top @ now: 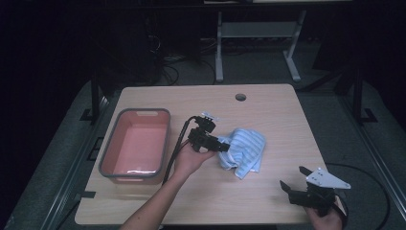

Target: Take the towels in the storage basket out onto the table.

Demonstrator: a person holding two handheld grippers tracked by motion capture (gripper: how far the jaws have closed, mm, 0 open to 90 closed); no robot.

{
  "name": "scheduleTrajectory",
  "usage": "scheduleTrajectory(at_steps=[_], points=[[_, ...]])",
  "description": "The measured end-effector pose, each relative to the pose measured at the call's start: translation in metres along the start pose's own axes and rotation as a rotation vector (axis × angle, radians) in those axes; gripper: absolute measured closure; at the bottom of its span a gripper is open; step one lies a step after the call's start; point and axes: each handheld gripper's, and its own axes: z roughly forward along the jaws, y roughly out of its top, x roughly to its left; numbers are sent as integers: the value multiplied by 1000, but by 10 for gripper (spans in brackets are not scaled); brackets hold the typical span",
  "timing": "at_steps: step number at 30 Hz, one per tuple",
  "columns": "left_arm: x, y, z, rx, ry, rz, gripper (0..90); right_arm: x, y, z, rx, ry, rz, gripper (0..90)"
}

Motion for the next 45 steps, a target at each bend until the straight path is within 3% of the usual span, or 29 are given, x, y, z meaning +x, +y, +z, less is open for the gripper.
scheduleTrajectory(at_steps=[10, 27, 35, 45], points=[[4, -15, -12, -50, -47, -29, 387, 1, 0, 2, 13, 3, -3, 143], [-4, -47, -28, -88, -61, 6, 386, 1, -1, 2, 17, -1, -4, 143], [-7, -61, -33, -119, -97, -3, 377, 1, -1, 2, 16, -2, -7, 143], [-11, -83, -36, -137, -105, -4, 363, 1, -1, 1, 17, -4, 1, 143]])
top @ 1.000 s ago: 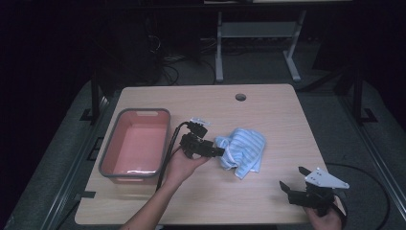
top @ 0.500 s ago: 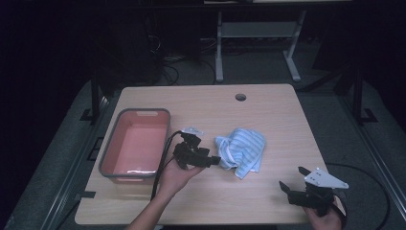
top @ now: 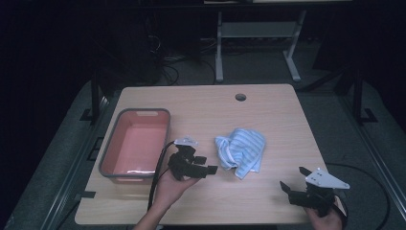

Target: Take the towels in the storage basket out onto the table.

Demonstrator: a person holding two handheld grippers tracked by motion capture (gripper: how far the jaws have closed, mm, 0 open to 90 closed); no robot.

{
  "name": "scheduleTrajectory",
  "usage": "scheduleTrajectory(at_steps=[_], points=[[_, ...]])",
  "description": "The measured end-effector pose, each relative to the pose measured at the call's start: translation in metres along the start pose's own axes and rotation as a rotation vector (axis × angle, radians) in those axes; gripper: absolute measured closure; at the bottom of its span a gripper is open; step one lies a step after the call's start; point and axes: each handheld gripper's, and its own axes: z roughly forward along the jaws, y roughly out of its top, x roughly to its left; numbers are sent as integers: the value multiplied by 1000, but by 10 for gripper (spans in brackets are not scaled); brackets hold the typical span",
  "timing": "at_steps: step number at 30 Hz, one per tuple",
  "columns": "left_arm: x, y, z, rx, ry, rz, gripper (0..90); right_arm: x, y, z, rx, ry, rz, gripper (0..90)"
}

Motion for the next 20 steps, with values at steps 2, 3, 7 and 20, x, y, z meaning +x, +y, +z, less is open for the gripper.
scheduleTrajectory(at_steps=[2, 3, 7, 20], points=[[-2, -5, 0, 2, 4, 10, 363, 0, 0, 0, 0, 0, -1, 143], [-3, -7, 0, 6, 6, 15, 360, 0, 0, 1, 2, 0, -2, 143], [-6, -18, -1, -9, -10, 8, 355, 1, -1, 1, 7, 0, -6, 143], [-15, -41, 1, -35, -23, 62, 317, 4, -2, 1, 9, 5, 1, 143]])
